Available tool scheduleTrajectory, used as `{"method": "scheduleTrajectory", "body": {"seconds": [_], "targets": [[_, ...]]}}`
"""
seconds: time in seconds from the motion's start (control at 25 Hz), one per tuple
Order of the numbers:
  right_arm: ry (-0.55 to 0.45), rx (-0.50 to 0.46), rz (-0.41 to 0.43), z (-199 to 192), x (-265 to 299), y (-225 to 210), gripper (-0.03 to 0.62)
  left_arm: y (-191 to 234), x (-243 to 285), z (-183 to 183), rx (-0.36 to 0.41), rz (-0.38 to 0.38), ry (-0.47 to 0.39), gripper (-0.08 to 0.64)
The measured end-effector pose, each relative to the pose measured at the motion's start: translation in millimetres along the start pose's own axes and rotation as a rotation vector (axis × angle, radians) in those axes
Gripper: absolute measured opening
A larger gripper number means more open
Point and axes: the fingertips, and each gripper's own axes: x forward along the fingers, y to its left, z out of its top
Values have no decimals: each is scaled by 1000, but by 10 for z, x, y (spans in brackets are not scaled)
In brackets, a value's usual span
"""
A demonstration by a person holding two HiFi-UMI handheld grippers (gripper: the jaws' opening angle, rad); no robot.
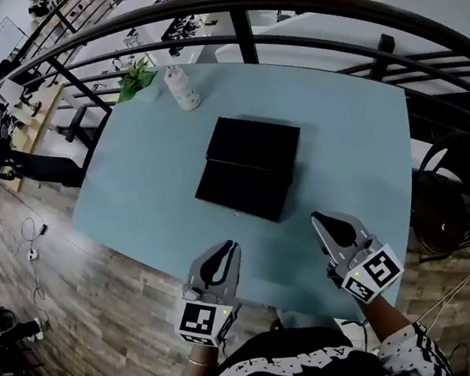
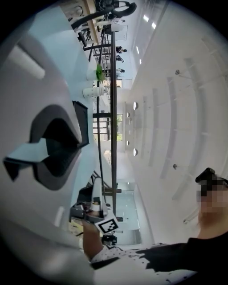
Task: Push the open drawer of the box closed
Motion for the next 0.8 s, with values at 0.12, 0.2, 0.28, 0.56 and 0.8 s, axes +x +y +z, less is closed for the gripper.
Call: {"method": "scheduleTrajectory", "body": {"seconds": [0.12,0.2,0.28,0.56,0.8], "targets": [[-18,18,-17,18,57,-153,5,6,140,32,8,-7,4,0],[-28,19,-17,30,83,-195,5,0,183,75,2,-6,-5,0],[-22,12,-12,25,83,-208,5,-37,177,76,1,-6,-7,0],[-12,-53,-6,153,265,-207,3,93,159,5,-31,32,2,0],[46,-106,-73,74,600,-380,3,389,277,-192,-56,54,-3,0]]}}
